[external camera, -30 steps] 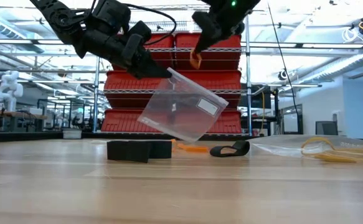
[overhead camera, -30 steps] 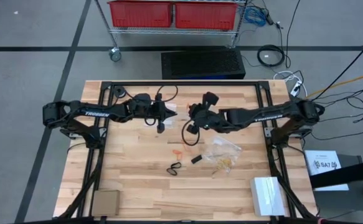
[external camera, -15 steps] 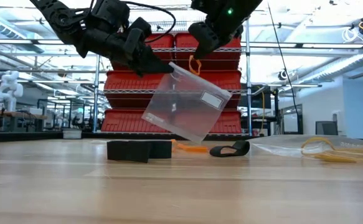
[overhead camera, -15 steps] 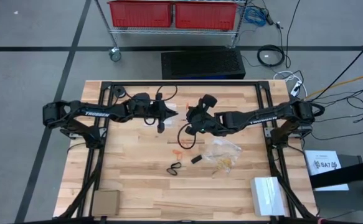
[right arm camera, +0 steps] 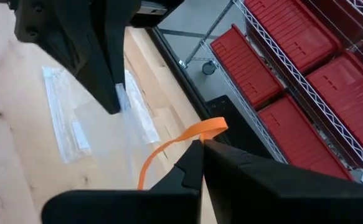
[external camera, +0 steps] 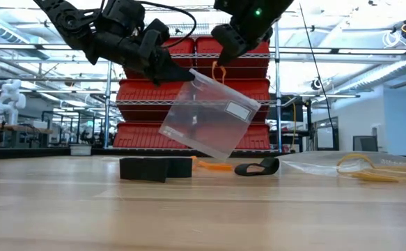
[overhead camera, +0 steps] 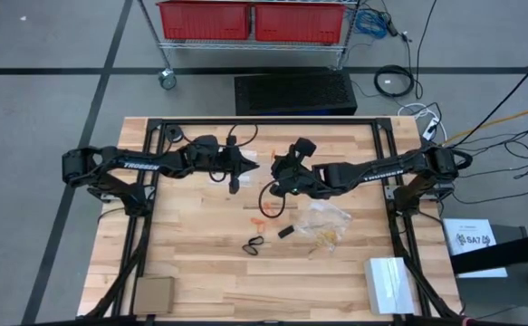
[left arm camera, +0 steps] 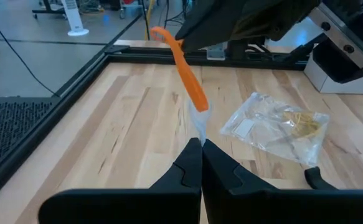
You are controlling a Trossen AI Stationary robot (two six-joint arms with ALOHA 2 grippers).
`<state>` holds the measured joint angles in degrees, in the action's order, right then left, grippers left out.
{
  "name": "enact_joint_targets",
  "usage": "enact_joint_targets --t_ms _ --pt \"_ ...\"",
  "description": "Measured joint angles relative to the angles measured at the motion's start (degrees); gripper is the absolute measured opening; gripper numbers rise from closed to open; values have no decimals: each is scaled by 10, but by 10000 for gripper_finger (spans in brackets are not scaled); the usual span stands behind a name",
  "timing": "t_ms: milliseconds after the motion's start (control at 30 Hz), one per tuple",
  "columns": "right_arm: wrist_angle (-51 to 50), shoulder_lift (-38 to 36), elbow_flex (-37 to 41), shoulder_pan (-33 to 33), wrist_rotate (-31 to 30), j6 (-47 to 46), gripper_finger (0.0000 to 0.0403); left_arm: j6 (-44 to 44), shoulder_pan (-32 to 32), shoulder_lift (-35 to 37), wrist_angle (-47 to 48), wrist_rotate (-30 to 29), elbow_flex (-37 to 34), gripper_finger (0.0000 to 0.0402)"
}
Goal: Sort rubber bands
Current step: Put the orange rubber band into the top right transparent zip lock bag
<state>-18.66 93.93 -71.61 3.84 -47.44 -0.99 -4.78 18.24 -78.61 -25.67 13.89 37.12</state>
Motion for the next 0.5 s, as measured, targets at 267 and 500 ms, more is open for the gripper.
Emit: enact_joint_targets --t_ms 267,500 --pt "-48 0 0 11 37 -27 0 1 0 0 -5 0 0 0" --pt "-60 0 0 14 82 -28 0 2 0 0 -5 0 0 0"
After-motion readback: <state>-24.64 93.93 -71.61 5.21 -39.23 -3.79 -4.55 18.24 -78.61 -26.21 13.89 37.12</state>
